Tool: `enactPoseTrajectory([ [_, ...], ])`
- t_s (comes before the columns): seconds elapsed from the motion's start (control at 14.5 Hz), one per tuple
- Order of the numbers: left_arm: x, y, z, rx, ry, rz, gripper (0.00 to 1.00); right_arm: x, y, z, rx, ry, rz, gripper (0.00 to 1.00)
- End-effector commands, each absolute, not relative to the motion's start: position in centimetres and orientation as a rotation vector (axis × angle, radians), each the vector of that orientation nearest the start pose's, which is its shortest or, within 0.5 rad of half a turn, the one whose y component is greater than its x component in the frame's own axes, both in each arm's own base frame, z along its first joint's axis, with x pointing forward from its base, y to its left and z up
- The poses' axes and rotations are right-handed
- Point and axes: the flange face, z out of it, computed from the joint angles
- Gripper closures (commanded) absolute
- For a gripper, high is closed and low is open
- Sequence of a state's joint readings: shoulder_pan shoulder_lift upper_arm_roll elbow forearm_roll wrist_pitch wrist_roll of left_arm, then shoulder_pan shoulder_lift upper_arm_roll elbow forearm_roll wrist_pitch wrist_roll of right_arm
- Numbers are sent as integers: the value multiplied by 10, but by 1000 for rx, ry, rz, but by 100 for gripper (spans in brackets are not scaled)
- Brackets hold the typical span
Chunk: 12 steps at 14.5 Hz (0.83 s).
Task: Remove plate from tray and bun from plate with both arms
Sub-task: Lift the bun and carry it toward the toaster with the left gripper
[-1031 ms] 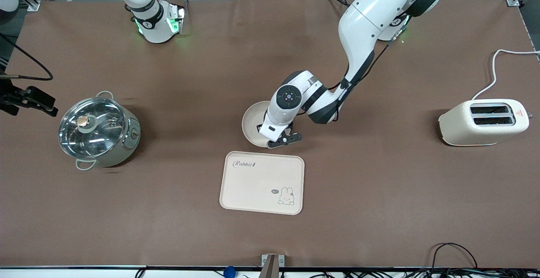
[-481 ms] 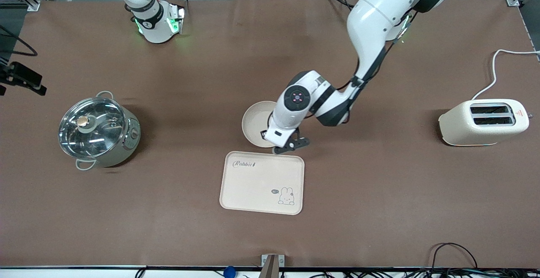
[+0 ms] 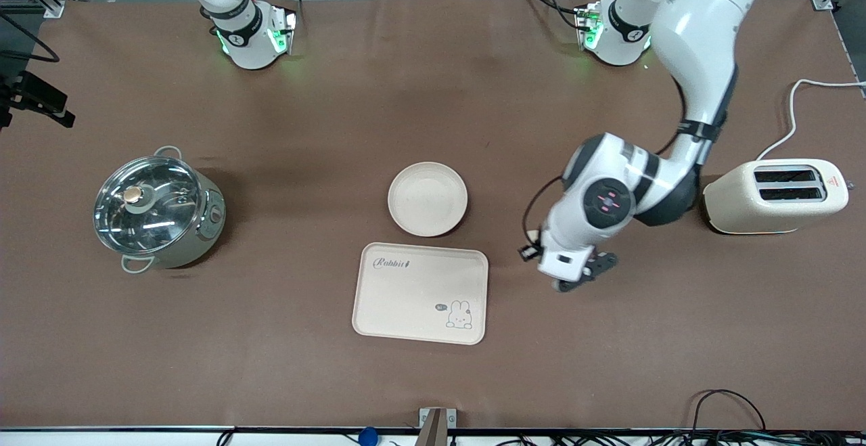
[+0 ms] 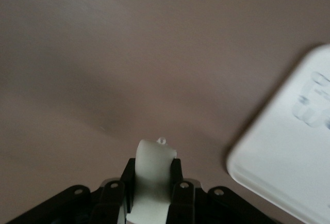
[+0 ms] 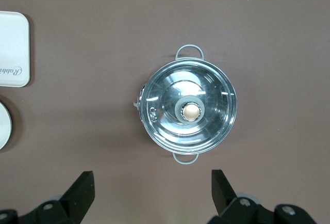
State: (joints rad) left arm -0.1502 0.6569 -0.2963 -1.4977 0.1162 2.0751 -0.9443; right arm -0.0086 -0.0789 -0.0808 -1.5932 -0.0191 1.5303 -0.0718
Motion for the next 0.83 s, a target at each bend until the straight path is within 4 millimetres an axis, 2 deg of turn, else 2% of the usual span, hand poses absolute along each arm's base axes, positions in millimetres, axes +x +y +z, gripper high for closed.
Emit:
enactPoseTrajectory([
  [0.0,661,-209,266,-3033,-808,194,70,517,-53,653,-3152,37,-44,0],
  [0.07,669,-182,256,-3017,-831,198,70,517,-54,651,-3152,41,-35,0],
  [0.21,675,-152,233,-2976,-837,196,70,516,-57,652,-3153,46,-37,0],
  [0.34,679,-131,219,-2955,-855,195,67,516,-63,652,-3153,68,-35,0],
  [0.41,681,-116,207,-2949,-889,208,63,517,-54,651,-3157,45,-32,0],
  [0.55,684,-107,191,-2955,-913,205,56,517,-53,652,-3158,42,-37,0],
  [0.62,684,-106,187,-2959,-920,204,47,517,-49,652,-3157,30,-37,0],
  [0.69,684,-106,186,-2960,-921,202,28,518,-46,652,-3159,20,-37,0],
  [0.76,686,-107,191,-2963,-915,187,0,517,-45,651,-3158,18,-30,0],
])
